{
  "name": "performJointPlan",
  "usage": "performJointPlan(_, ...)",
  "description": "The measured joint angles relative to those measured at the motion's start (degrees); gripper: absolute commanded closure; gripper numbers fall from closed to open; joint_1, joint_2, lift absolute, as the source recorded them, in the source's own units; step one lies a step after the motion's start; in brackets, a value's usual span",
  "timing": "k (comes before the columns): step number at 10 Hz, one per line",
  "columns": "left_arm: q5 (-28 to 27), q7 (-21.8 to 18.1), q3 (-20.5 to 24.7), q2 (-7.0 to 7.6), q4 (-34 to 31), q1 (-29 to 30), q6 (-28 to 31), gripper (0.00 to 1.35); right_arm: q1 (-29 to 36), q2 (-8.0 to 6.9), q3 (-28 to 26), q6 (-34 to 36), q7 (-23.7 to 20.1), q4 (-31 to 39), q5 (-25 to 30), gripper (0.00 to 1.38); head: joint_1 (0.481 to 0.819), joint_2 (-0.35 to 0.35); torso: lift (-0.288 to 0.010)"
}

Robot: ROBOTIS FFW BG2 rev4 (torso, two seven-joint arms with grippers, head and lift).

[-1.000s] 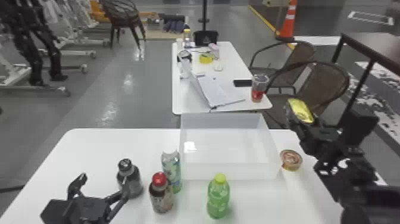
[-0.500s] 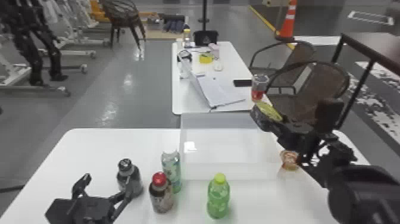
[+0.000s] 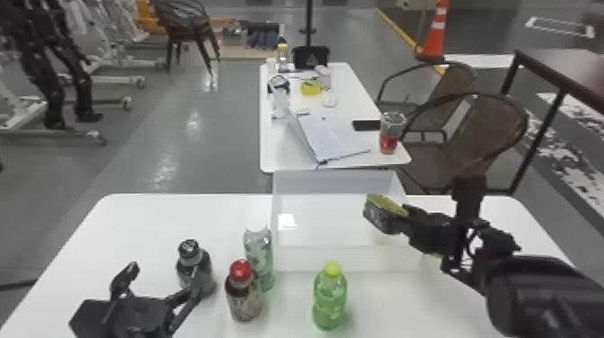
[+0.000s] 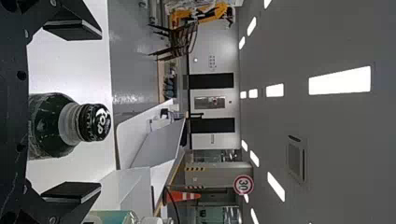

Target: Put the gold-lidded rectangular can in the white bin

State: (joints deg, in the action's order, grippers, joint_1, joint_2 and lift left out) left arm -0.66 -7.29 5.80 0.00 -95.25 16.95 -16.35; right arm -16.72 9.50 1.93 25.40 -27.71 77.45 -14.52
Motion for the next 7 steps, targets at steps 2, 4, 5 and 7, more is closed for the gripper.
performJointPlan(2, 0.3, 0.0, -0.3, 0.00, 0.1, -0.1, 0.1, 0.16, -0.9, -0.13, 0.0, -3.2, -1.3, -5.5, 1.6, 1.03, 0.549, 0.000, -0.100)
performJointPlan(4, 0.4, 0.0, -0.4, 0.00, 0.1, -0.2, 0.1, 0.16, -1.5, -0.47, 0.0, -6.5, -1.6, -9.7, 1.6, 1.02, 0.549, 0.000, -0.100)
performJointPlan(5, 0.4, 0.0, -0.4, 0.00, 0.2, -0.2, 0.0, 0.16, -1.9, -0.53, 0.0, -7.1, -1.9, -10.9, 1.6, 0.74, 0.549, 0.000, -0.100)
performJointPlan(7, 0.4, 0.1, -0.4, 0.00, 0.2, -0.2, 0.0, 0.16, -2.2, -0.67, 0.0, -8.0, -1.9, -11.9, 1.3, 0.20, 0.549, 0.000, -0.100)
